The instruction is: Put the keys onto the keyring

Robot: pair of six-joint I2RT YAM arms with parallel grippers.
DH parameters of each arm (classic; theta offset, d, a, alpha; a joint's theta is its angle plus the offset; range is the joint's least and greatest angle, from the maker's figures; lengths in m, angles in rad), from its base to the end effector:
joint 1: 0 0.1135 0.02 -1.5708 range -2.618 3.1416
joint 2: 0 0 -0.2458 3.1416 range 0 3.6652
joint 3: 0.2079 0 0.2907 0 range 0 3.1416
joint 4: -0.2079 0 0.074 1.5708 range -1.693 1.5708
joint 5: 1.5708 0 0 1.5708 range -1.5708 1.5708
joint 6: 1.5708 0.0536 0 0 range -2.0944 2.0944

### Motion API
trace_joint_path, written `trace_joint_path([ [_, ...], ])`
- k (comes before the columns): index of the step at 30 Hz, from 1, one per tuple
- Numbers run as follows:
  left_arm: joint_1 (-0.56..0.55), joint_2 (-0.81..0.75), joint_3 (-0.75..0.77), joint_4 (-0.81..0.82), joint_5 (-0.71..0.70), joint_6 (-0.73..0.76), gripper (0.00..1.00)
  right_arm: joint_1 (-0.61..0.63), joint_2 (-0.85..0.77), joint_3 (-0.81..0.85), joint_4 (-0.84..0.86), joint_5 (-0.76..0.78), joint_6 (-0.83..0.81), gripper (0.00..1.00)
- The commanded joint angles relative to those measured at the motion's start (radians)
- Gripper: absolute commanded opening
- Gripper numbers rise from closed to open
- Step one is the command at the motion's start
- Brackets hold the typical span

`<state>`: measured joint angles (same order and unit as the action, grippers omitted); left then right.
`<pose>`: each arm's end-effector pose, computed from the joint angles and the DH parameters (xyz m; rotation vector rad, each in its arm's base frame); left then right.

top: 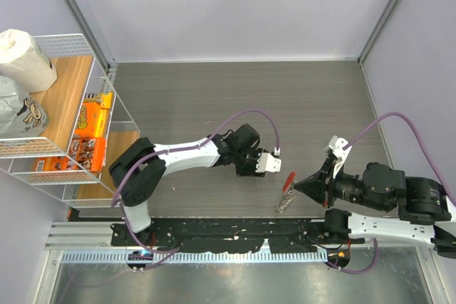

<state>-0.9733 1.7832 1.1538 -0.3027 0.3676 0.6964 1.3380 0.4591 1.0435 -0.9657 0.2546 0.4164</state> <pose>0.2153 -0.3506 0.1353 1.9566 1.5647 -0.5745 0.0410 0.1142 0.3826 -0.7504 1.9097 0.8960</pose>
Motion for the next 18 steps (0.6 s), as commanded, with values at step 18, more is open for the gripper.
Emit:
trace_joint_path([
  [18, -0.005, 0.113, 0.17, -0.059, 0.001, 0.087, 0.42, 0.006, -0.097, -0.045, 0.07, -0.021, -0.022, 0.05],
])
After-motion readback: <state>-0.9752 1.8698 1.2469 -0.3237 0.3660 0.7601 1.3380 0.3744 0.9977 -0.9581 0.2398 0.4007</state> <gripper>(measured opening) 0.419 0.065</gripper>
